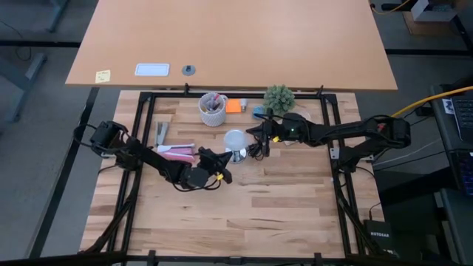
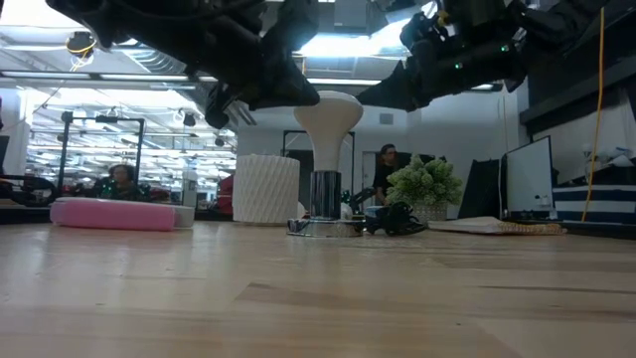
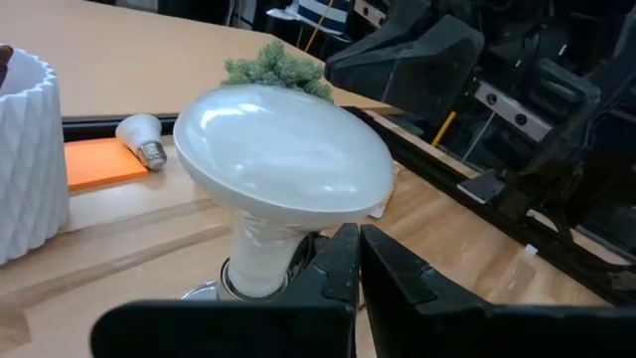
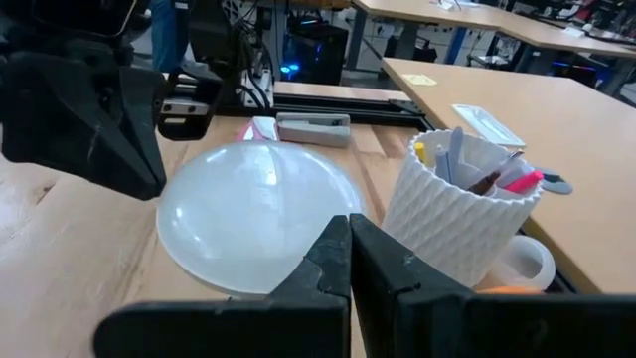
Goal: Screw lightbulb
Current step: Insert the white light bulb into the silver lamp
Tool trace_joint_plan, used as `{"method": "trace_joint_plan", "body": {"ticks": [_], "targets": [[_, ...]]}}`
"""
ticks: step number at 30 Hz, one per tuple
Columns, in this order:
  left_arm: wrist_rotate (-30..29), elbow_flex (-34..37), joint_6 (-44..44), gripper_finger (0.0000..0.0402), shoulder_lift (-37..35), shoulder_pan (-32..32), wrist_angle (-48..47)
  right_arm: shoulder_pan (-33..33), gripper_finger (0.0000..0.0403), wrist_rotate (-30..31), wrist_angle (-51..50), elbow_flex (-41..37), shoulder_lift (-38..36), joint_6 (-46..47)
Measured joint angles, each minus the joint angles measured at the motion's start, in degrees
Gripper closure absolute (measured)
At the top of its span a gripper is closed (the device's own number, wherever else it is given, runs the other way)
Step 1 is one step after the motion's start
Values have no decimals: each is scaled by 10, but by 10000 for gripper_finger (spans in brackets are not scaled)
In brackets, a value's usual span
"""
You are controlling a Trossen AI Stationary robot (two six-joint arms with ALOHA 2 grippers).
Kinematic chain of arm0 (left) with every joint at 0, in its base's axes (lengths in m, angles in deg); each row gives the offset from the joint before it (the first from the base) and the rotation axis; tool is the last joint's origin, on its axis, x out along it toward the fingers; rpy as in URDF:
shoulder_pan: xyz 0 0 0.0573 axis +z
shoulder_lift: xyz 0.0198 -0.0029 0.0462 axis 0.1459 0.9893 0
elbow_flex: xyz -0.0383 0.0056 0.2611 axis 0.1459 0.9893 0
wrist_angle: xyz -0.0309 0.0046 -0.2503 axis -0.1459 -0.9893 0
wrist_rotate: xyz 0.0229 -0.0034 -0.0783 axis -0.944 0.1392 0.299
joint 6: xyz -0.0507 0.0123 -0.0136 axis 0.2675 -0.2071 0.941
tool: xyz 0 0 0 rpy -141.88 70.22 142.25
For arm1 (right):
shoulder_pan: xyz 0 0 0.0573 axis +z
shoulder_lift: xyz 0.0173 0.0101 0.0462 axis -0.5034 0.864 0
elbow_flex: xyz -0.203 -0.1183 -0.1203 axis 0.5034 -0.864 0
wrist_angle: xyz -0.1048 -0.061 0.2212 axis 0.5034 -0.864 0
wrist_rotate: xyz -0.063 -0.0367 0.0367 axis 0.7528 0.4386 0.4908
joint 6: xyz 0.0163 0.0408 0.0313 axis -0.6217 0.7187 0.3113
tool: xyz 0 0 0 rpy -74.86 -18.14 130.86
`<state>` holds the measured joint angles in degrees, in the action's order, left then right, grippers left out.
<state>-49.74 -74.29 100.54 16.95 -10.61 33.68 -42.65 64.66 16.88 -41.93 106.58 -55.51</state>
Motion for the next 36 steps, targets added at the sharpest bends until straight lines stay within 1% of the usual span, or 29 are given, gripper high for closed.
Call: {"method": "trace_joint_plan", "body": {"ticks": [5,10,18,22,28,31,36], "targets": [[0,0,0,396,0,3,0,0,400,9,0,0,0,0],[0,0,0,396,0,3,0,0,400,39,2,0,11,0],[1,0,0,396,0,3,0,0,400,37,5,1,22,0],[2,0,0,396,0,4,0,0,400,32,3,1,22,11],[2,0,0,396,0,4,-1,0,400,-14,-2,1,22,21],[-15,0,1,396,0,4,-1,0,400,-21,-3,1,22,41],[-47,0,2,396,0,3,-2,0,400,-37,-16,1,21,47]]}}
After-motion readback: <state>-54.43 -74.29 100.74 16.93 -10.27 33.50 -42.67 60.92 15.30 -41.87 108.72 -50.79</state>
